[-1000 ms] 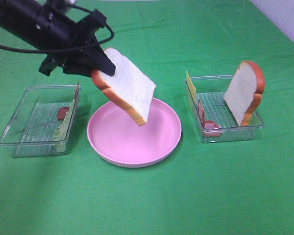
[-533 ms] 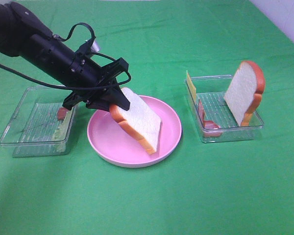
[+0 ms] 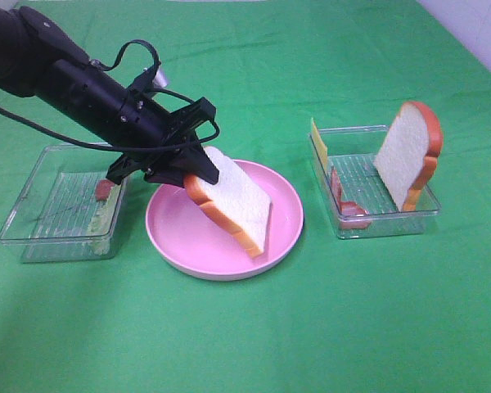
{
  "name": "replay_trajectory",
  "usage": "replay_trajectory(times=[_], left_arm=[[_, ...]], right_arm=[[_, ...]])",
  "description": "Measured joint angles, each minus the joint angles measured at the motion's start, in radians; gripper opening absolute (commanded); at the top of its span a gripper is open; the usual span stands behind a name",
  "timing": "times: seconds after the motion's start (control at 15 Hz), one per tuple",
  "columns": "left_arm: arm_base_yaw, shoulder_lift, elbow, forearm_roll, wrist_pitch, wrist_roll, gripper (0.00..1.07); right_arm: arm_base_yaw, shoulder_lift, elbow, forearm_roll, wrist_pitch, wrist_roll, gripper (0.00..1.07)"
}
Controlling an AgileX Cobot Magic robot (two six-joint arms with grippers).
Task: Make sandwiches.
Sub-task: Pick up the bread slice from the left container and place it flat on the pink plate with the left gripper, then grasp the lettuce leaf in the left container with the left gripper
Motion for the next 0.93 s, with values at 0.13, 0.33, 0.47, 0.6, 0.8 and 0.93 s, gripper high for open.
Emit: replay_trajectory(times=[0.13,0.33,0.47,0.6,0.8,0.93], left_arm=[[0.0,0.0,0.0,-0.003,0.005,0.0,0.71],[0.0,-0.012,-0.013,0.044,0.01,0.0,0.75],[0.0,-0.031,-0.063,0.159,0.015,-0.049,0.75],[0.0,-0.041,-0.119,0.332,0.051,-0.168,0.75],[0.0,-0.041,-0.177,0.407,0.12,-0.206,0.75],[-0.002,-0.041,-0.243,0.456,0.177,-0.259,0.75]], right_arm=[[0.0,0.0,0.0,0.0,0.0,0.0,0.74],[0.0,0.0,0.0,0.0,0.0,0.0,0.74],[0.0,0.0,0.0,0.0,0.0,0.0,0.74],[0.0,0.0,0.0,0.0,0.0,0.0,0.74],[0.0,0.0,0.0,0.0,0.0,0.0,0.74],[0.0,0.0,0.0,0.0,0.0,0.0,0.74]])
